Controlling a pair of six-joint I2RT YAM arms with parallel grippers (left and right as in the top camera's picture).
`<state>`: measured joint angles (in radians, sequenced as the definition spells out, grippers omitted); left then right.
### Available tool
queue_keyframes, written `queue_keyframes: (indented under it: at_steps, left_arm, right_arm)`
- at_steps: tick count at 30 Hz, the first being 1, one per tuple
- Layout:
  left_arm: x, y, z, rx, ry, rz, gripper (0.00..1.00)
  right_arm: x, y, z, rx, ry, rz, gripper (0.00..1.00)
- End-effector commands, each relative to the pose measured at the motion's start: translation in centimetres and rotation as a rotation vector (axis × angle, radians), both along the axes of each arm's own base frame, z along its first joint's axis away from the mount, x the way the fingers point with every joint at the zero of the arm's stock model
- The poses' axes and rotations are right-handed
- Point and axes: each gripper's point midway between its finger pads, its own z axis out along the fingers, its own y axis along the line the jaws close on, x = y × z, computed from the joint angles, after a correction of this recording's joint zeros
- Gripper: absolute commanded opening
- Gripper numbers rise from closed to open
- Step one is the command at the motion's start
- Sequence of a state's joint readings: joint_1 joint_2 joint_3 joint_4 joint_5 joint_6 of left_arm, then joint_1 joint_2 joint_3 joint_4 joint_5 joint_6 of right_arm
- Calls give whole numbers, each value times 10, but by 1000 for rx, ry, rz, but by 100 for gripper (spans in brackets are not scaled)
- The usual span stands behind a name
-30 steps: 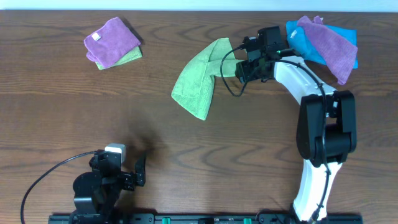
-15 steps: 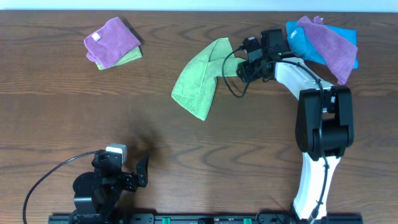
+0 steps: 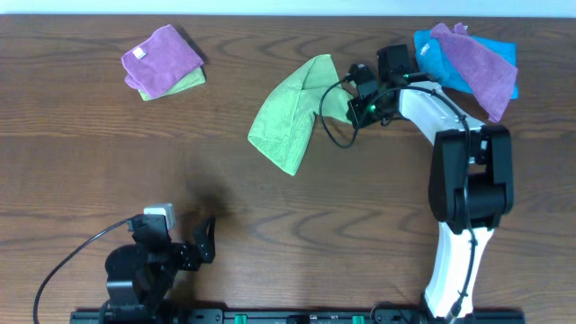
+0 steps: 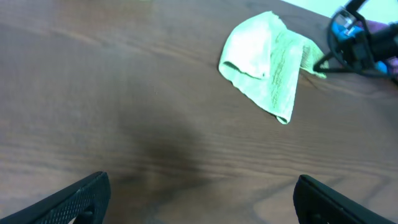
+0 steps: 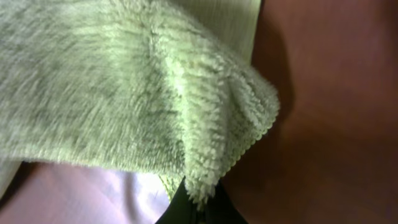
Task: Fold the cloth
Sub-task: 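Lower the cloth onto the table center and release it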
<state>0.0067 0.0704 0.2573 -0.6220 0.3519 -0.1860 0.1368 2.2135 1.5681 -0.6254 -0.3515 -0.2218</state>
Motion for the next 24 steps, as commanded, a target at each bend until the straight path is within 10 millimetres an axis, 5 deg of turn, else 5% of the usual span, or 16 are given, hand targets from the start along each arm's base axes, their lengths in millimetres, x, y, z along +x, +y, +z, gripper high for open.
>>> queue_keyframes:
  at_steps: [1,13,24]
  left_arm:
    - [6,0,13,-84,40,45,95]
    - [47,-23,39,-196,231,-47,95]
    - [63,-32,3,-642,587,253,95]
  right_arm:
    - [-18,-2,13,2,61,-43,2]
    - [-93,-13,72,-34,270,-79,2]
    - [-163,-44,82,-207,561,-222,2]
